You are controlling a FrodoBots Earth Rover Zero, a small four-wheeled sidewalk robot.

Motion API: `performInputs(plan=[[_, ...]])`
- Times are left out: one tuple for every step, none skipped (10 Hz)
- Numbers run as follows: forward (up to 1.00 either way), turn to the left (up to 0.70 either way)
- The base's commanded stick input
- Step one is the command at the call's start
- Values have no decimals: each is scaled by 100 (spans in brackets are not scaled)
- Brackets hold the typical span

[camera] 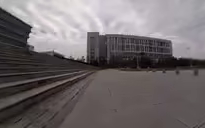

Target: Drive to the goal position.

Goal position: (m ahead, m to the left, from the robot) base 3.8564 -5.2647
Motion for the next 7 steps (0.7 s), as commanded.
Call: performInputs(plan=[[70, 0], [70, 0], [70, 0], [70, 0], [70, 0], [70, 0], [70, 0]])
